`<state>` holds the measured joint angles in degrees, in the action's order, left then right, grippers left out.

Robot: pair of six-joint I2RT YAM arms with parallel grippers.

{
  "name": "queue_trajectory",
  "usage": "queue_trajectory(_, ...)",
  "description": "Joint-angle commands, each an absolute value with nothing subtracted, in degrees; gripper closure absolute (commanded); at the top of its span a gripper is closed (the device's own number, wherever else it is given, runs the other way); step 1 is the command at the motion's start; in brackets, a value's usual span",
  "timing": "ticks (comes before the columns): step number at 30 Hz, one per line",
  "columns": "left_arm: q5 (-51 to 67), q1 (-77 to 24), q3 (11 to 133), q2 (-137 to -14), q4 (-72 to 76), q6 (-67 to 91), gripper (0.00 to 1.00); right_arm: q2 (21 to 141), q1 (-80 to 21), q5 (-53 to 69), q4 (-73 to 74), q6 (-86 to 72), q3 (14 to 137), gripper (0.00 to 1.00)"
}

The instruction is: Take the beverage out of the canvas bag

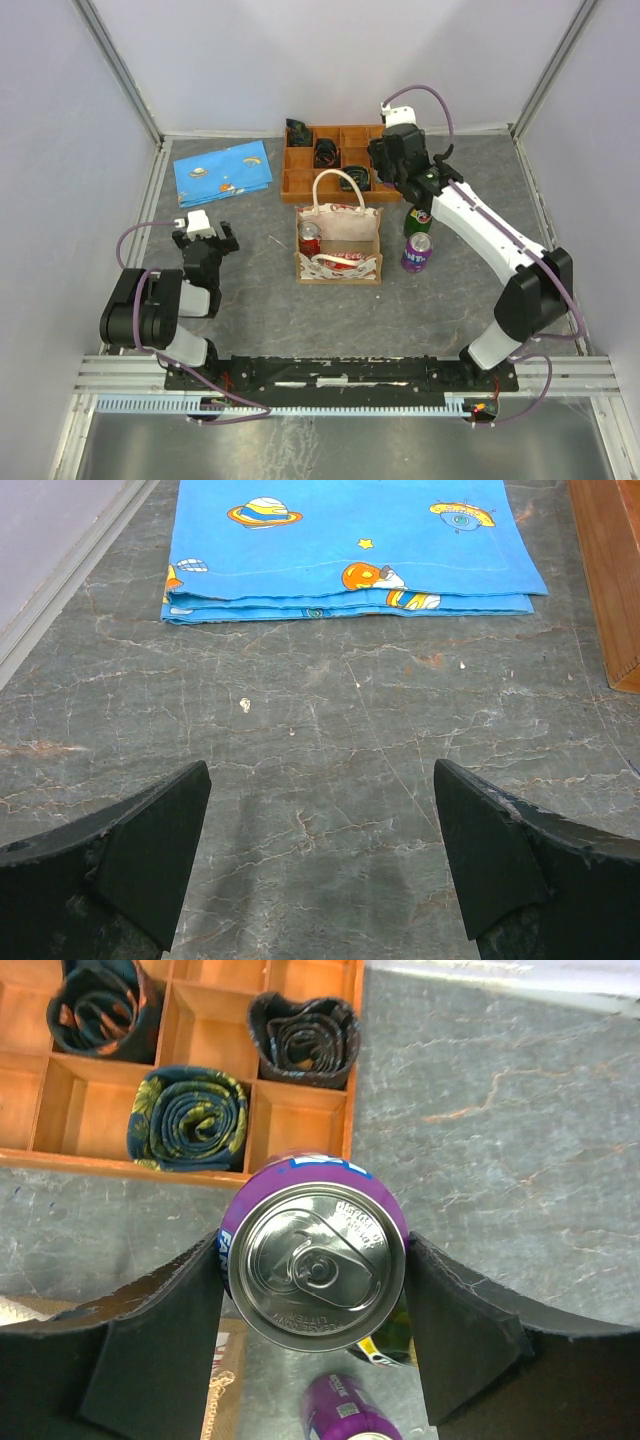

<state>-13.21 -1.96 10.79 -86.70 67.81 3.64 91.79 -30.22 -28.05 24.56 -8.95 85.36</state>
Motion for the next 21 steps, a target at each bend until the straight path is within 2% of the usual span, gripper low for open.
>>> queue_trajectory(1,-13.70,-1.85,12.04,-86.88,70.03,3.37,0.01,92.49,-30.38,-25.84,19.38,-10.90,85.34,1.00)
queue_trajectory(21,-13.73,-1.85,12.04,-86.90,69.99,3.43,0.01,100.28,-29.03,-22.18,18.02,-16.15,75.97,1.00)
